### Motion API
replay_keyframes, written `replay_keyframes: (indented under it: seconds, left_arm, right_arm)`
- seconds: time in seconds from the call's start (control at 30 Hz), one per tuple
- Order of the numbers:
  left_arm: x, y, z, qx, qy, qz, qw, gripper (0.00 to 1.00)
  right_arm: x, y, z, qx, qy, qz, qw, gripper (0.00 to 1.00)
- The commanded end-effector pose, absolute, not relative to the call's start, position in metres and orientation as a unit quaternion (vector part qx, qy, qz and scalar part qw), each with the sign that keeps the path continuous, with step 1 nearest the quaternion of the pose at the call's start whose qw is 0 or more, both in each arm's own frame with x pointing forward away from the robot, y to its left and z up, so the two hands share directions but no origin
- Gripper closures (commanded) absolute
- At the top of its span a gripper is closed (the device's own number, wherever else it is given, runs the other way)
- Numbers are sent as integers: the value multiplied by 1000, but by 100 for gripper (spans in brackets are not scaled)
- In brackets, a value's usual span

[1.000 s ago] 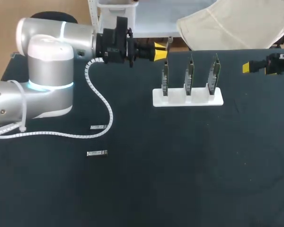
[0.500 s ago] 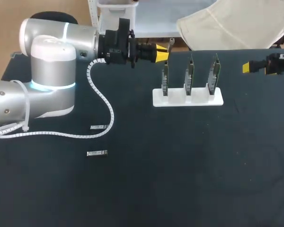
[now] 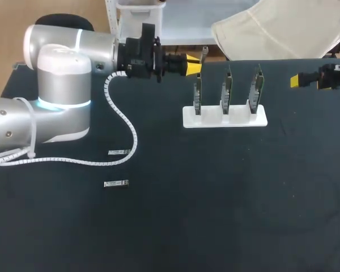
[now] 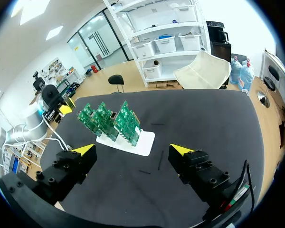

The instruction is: Pick up the optical module with the left hand, and insert it into the network port with the right hand.

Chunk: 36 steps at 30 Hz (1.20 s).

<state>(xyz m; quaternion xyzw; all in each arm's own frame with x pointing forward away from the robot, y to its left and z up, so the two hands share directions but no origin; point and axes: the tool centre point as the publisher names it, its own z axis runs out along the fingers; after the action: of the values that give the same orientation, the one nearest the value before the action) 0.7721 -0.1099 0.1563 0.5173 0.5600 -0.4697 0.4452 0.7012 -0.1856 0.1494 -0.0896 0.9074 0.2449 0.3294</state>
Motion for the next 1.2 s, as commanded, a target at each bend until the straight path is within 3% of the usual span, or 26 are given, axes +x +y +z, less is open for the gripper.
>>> replay_keyframes:
  seconds: [0.03, 1.2]
  left_arm:
    - [772, -111, 154, 515, 562, -469, 446, 100]
    - [773, -107, 152, 510, 575, -465, 439, 100]
  right_arm:
    - [700, -185, 151, -88, 908, 242, 330, 0]
    - [700, -185, 151, -88, 908, 242, 330, 0]
